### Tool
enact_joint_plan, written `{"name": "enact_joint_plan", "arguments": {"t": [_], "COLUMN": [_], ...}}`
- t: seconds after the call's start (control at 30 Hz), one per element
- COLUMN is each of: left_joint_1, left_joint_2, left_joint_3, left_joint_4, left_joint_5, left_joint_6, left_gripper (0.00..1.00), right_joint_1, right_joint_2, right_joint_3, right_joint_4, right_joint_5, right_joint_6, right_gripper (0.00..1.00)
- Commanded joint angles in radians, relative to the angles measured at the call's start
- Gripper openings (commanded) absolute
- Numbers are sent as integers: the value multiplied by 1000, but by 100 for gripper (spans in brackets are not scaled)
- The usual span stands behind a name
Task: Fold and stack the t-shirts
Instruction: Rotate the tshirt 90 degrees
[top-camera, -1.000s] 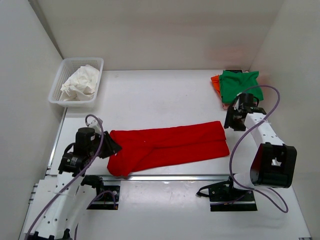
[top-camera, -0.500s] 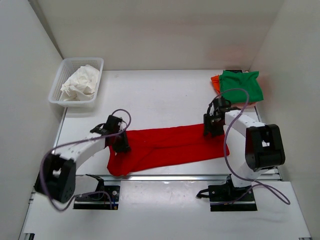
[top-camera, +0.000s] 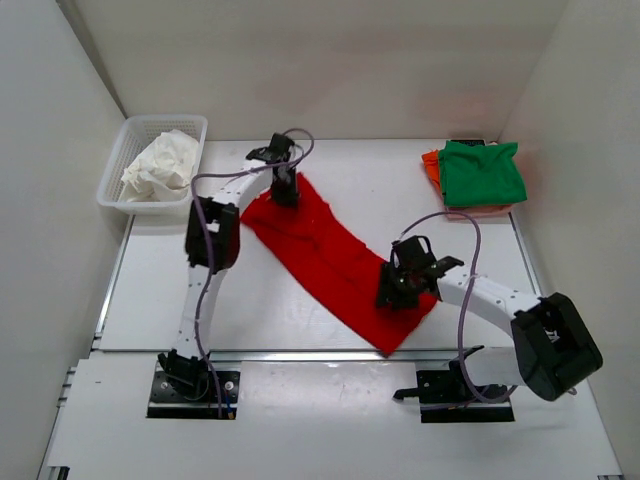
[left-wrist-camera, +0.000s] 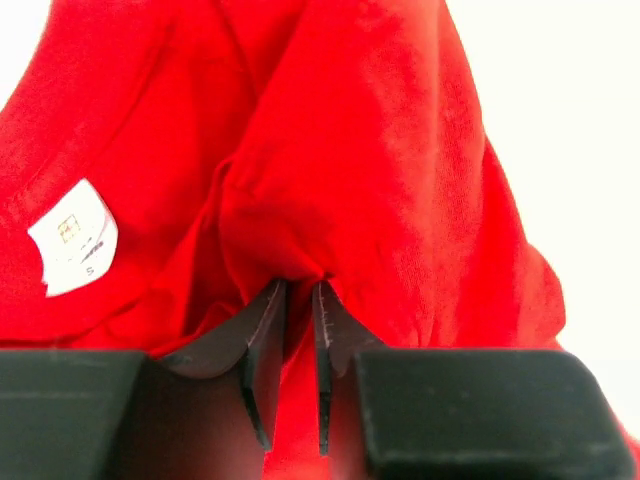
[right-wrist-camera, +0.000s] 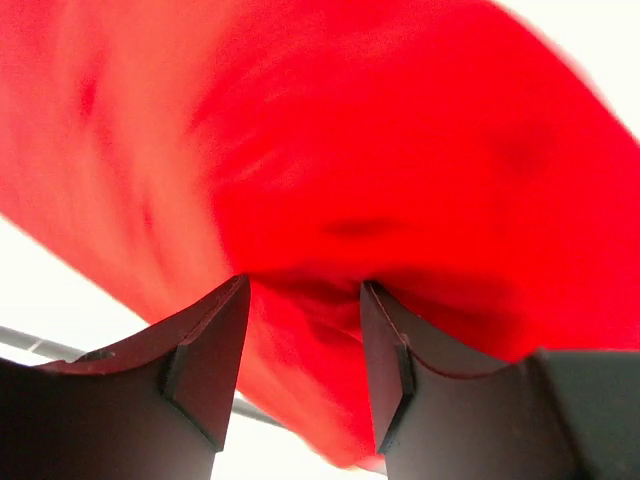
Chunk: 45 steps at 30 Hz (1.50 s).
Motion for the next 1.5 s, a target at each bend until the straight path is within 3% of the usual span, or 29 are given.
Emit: {"name": "enact_joint_plan", "arguments": {"t": [0.0, 0.03, 0.07, 0.17, 0.2, 0.23, 0.3, 0.33, 0.37, 0.43, 0.5, 0.63, 0.8, 0.87, 0.93, 1.0, 1.07, 1.1, 1.17, 1.27, 1.37, 1.47], "left_joint_1": [16, 38, 65, 87, 82, 76, 68, 69, 75, 94, 102, 104, 122, 116, 108, 92, 72, 59, 38, -28, -105, -187], "left_joint_2": [274, 419, 481, 324, 314, 346, 493, 523, 535, 447, 431, 553, 379, 276, 94, -93, -397, -484, -796, -1073, -1253, -1394], "left_joint_3": [664, 805, 928, 465, 425, 478, 773, 828, 843, 621, 555, 811, 745, 793, 758, 596, 128, -12, -538, -965, -1257, -1428], "left_joint_4": [-254, -308, -263, 31, 90, 55, -37, -43, 4, 159, 273, 273, 484, 457, 329, 215, 184, 229, 345, 347, 385, 405], "left_joint_5": [-27, -9, 43, 140, 125, 116, 141, 167, 184, 220, 244, 341, 497, 494, 487, 439, 358, 328, 294, 194, 151, 79], "left_joint_6": [61, 44, 5, -49, -52, -45, -52, -66, -106, -178, -219, -275, -365, -349, -282, -188, -108, -108, -150, -174, -241, -330], "left_gripper": [29, 31, 32, 32, 33, 33, 35, 35, 36, 36, 35, 35, 40, 44, 49, 50, 50, 51, 56, 57, 57, 57], "right_joint_1": [125, 152, 199, 300, 340, 377, 429, 458, 477, 526, 543, 554, 453, 430, 440, 430, 394, 350, 278, 281, 304, 368], "right_joint_2": [-66, -80, -71, 41, 66, 130, 237, 259, 290, 316, 333, 354, 272, 209, 167, 130, 74, 66, 20, -89, -179, -242], "right_joint_3": [-84, -97, -107, -80, -51, -8, 61, 92, 113, 124, 142, 181, 167, 208, 285, 307, 296, 287, 188, 58, -55, -123], "right_joint_4": [220, 253, 306, 421, 457, 469, 481, 486, 491, 547, 560, 502, 512, 470, 396, 360, 315, 252, 209, 208, 178, 173], "right_joint_5": [-27, -21, -1, 1, -15, -24, -51, -70, -90, -107, -121, -128, -171, -148, -61, -1, 88, 96, 58, 88, 135, 142], "right_joint_6": [195, 217, 247, 275, 269, 266, 239, 234, 229, 234, 223, 112, -162, -244, -323, -303, -222, -150, -29, 59, 178, 269], "right_gripper": [46, 46, 48, 49, 49, 50, 50, 51, 50, 49, 48, 50, 60, 62, 63, 67, 74, 75, 75, 72, 67, 66]}}
